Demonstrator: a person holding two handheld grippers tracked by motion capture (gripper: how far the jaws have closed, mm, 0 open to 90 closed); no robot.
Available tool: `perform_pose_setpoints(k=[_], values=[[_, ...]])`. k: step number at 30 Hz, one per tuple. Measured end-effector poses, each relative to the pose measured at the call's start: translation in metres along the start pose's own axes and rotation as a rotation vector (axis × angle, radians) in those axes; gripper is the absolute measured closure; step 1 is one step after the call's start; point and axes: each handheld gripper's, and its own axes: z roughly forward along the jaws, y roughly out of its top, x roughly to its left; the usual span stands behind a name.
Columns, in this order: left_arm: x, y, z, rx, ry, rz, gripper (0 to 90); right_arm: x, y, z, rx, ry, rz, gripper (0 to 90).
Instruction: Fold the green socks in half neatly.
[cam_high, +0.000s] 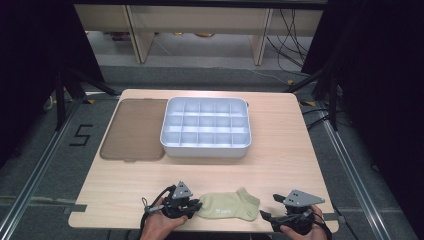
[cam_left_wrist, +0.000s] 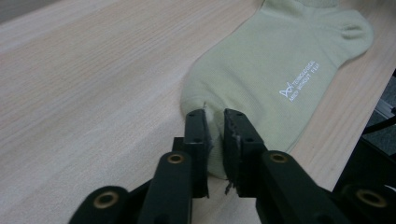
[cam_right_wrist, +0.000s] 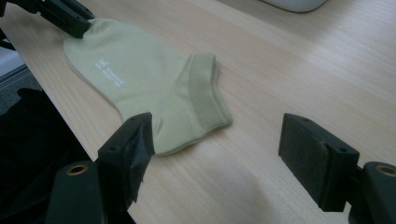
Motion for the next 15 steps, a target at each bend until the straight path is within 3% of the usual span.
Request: perform_pose_setpoints(k=[3, 4, 5, 7, 8, 9, 10, 11, 12, 13, 14, 15], values=[[-0.002, 0.0, -0.002, -0.001, -0.008, 0.005, 82.8, 0.001, 0.002, 0.001, -0.001, 0.013, -0.018, 31.5], [-0.001, 0.0, -0.003, 0.008, 0.0, 0.023, 83.3, 0.003, 0.003, 0.002, -0.003, 0.047, -0.014, 32.9], [-0.001, 0.001, -0.004, 0.011, -0.005, 0.034, 83.3, 0.003, 0.003, 0.002, -0.003, 0.047, -0.014, 32.9], [-0.001, 0.001, -0.005, 0.006, -0.003, 0.024, 83.8, 0.005, 0.004, 0.004, -0.012, 0.059, -0.021, 34.8], [0.001, 0.002, -0.007, 0.018, -0.001, 0.054, 83.9, 0.008, 0.006, 0.006, -0.014, 0.097, -0.014, 37.0], [0.0, 0.002, -0.008, 0.011, -0.01, 0.041, 83.9, 0.008, 0.006, 0.006, -0.014, 0.097, -0.014, 37.0], [0.001, 0.003, -0.01, 0.012, -0.013, 0.053, 83.9, 0.01, 0.008, 0.007, -0.023, 0.117, -0.025, 52.2], [0.001, 0.004, -0.012, 0.019, -0.012, 0.048, 83.9, 0.01, 0.008, 0.007, -0.023, 0.117, -0.025, 52.2], [0.003, 0.004, -0.013, 0.027, -0.012, 0.054, 83.9, 0.014, 0.009, 0.009, -0.023, 0.147, -0.017, 56.2], [0.003, 0.005, -0.015, 0.03, -0.003, 0.062, 83.9, 0.017, 0.011, 0.01, -0.016, 0.155, -0.033, 59.4], [0.004, 0.006, -0.018, 0.023, -0.021, 0.059, 83.9, 0.022, 0.016, 0.015, -0.014, 0.167, -0.066, 67.2], [0.004, 0.006, -0.018, 0.023, -0.021, 0.059, 83.9, 0.022, 0.016, 0.015, -0.014, 0.167, -0.066, 67.2]])
